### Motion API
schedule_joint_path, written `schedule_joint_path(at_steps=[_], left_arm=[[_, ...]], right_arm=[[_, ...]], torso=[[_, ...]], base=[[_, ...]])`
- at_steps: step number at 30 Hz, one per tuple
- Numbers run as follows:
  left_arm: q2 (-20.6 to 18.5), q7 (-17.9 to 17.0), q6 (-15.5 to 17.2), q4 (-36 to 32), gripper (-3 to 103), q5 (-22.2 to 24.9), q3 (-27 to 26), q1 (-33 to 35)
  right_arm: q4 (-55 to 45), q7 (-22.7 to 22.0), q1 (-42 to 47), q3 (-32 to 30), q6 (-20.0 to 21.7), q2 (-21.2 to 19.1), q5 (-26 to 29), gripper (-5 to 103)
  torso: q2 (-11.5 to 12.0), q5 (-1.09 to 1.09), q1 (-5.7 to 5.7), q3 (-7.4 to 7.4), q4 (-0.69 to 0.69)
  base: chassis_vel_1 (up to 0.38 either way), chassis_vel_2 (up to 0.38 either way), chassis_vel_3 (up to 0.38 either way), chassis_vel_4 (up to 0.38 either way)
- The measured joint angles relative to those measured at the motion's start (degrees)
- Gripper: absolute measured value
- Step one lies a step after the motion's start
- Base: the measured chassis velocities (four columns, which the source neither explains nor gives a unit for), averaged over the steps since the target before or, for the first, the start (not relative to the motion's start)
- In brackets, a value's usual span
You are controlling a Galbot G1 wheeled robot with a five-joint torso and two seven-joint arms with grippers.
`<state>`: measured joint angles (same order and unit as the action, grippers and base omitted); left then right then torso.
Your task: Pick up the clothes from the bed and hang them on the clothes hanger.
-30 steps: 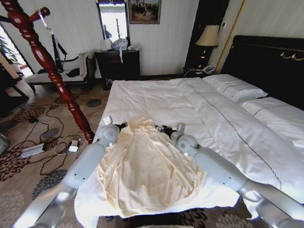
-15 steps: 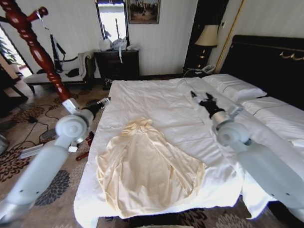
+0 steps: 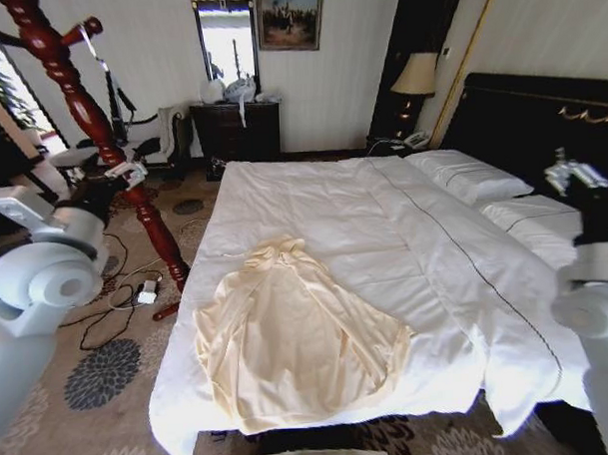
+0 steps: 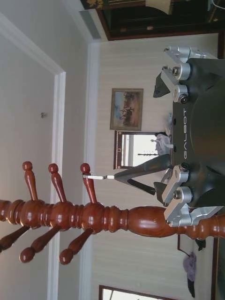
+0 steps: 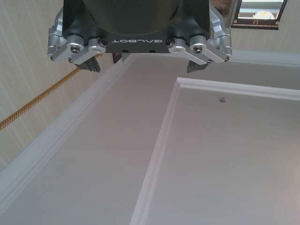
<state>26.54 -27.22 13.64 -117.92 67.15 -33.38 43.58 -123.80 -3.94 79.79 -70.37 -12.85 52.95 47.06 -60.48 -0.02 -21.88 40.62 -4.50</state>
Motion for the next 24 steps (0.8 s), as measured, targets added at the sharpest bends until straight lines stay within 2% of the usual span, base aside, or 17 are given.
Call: schedule_joint_path(at_steps=[1,2,4,6,7,9,10,11,12,14,16,17,18,19,20,21,24], left_arm=[[-1.9,0.1,0.4,1.3,100,1.8,1.4,-2.5],[-1.9,0.1,0.4,1.3,100,1.8,1.4,-2.5],[-4.3,0.0,0.7,2.7,100,4.1,2.2,-4.6],[-8.1,-0.1,1.3,6.2,100,8.3,3.7,-8.6],[-8.1,-0.1,1.3,6.2,100,8.3,3.7,-8.6],[-9.0,0.0,2.2,9.3,100,11.2,6.3,-13.1],[-8.7,-0.1,4.9,17.5,100,16.6,15.9,-26.9],[-8.3,-0.1,5.4,18.9,100,17.3,18.1,-29.2],[-8.3,-0.1,5.4,18.9,100,17.3,18.1,-29.2],[-5.7,-0.1,6.0,24.5,100,19.7,26.1,-38.5],[-2.8,0.9,5.8,28.2,100,21.0,32.1,-46.0],[-2.8,0.9,5.8,28.2,100,21.0,32.1,-46.0],[-0.3,1.4,5.6,30.5,100,20.9,35.6,-50.4],[0.5,1.4,5.6,31.0,100,20.7,36.5,-51.4],[3.4,1.1,5.8,33.2,100,20.3,40.0,-55.3],[3.4,1.1,5.8,33.2,100,20.3,40.0,-55.3],[7.2,-1.0,7.1,36.5,100,19.5,45.2,-60.2]], right_arm=[[-0.5,-0.1,0.2,0.3,0.5,0.4,0.0,100],[-0.5,-0.1,0.2,0.3,0.5,0.4,0.0,100],[-0.5,-0.5,-0.7,2.7,1.0,0.5,-0.3,100],[0.6,-0.9,-3.4,8.0,1.4,0.7,-0.8,100],[0.6,-0.9,-3.4,8.0,1.4,0.7,-0.8,100],[0.8,-1.1,-4.0,9.4,1.5,1.0,-1.1,100],[0.9,-1.8,-4.3,10.6,1.9,2.0,-1.5,100],[0.9,-2.1,-4.3,10.6,2.0,2.2,-1.5,100],[0.9,-2.1,-4.3,10.6,2.0,2.2,-1.5,100],[1.4,-3.0,-4.5,11.1,2.4,2.6,-1.9,100],[1.9,-3.4,-5.0,11.8,2.7,2.9,-2.5,100],[1.9,-3.4,-5.0,11.8,2.7,2.9,-2.5,100],[2.1,-3.8,-5.3,12.4,2.8,3.2,-2.9,100],[2.2,-3.9,-5.3,12.5,2.9,3.3,-3.0,100],[2.4,-4.2,-5.4,12.9,3.1,3.6,-3.5,100],[2.4,-4.2,-5.4,12.9,3.1,3.6,-3.5,100],[2.6,-4.5,-5.3,13.1,3.2,3.9,-4.1,100]], torso=[[0.0,0.02,-0.01,0.0,-0.02],[0.0,0.02,-0.01,0.0,-0.02],[0.0,0.01,0.0,-0.01,-0.03],[0.0,0.06,0.0,-0.01,0.13],[0.0,0.06,0.0,-0.01,0.13],[0.0,-0.03,0.0,0.0,0.13],[0.0,0.05,0.0,-0.01,0.03],[0.0,0.07,0.0,-0.01,0.03],[0.0,0.07,0.0,-0.01,0.03],[0.0,-0.05,0.0,0.0,0.01],[0.0,0.01,-0.01,0.0,0.05],[0.0,0.01,-0.01,0.0,0.05],[0.0,0.01,-0.02,0.01,0.05],[0.0,0.01,-0.01,0.0,0.06],[0.0,0.03,-0.01,0.0,0.04],[0.0,0.03,-0.01,0.0,0.04],[0.0,0.03,-0.01,0.0,0.0]], base=[[0.0,0.0,0.0,0.0],[0.0,0.0,0.0,0.0],[0.0,0.0,0.0,0.0],[0.0,0.0,0.0,0.0],[0.0,0.0,0.0,0.0],[0.0,0.0,0.0,0.0],[0.0,0.0,0.0,0.0],[0.0,0.0,0.0,0.0],[0.0,0.0,0.0,0.0],[0.0,0.0,0.0,0.0],[0.0,0.0,0.0,0.0],[0.0,0.0,0.0,0.0],[0.0,0.0,0.0,0.0],[0.0,0.0,0.0,0.0],[0.0,0.0,0.0,0.0],[0.0,0.0,0.0,0.0],[0.0,0.0,0.0,0.0]])
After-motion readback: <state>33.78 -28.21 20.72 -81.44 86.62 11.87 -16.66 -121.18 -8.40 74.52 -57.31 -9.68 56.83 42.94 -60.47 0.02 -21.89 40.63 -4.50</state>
